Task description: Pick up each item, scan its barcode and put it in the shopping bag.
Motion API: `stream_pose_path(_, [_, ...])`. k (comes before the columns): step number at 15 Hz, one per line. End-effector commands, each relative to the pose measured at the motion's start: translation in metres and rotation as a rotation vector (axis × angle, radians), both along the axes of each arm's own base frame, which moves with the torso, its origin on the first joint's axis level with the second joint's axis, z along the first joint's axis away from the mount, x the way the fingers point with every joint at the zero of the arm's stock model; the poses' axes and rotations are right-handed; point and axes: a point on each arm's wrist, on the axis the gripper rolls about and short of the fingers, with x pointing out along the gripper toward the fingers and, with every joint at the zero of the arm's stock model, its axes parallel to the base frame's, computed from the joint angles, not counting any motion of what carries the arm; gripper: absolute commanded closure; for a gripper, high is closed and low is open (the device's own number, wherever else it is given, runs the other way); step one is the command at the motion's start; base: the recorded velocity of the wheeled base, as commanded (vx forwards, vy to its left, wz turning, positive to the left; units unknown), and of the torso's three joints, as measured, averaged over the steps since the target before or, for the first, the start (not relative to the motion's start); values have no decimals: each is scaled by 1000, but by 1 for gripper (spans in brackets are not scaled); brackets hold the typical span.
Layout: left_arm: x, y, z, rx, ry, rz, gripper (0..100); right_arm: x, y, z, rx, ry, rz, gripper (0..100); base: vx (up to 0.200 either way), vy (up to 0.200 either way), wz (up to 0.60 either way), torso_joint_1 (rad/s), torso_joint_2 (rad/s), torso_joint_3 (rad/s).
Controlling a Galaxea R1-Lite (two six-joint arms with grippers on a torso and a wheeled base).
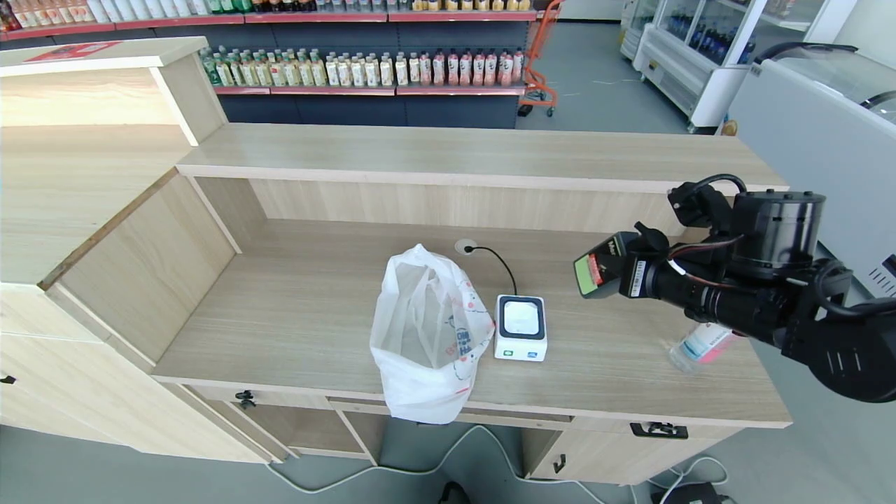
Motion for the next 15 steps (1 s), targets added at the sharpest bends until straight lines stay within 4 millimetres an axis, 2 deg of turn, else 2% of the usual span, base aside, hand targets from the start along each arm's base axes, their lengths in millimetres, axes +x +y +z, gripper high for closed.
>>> stream_pose_path(1, [0,0,0,1,0,0,100,-6,1,5,5,-16,11,100,0,0,0,0,0,0])
stream_pose_path(3, [0,0,0,1,0,0,100,-7,5,3,4,-11,23,100,0,0,0,0,0,0])
stream_pose_path(12, [0,0,0,1,0,0,100,-17,26,-7,-9,23,96,100,0,200,0,-3,1,2])
stream_pose_path(15, [0,0,0,1,0,0,100,-10,36,-24,-32,72,120,100,0,0,0,0,0,0])
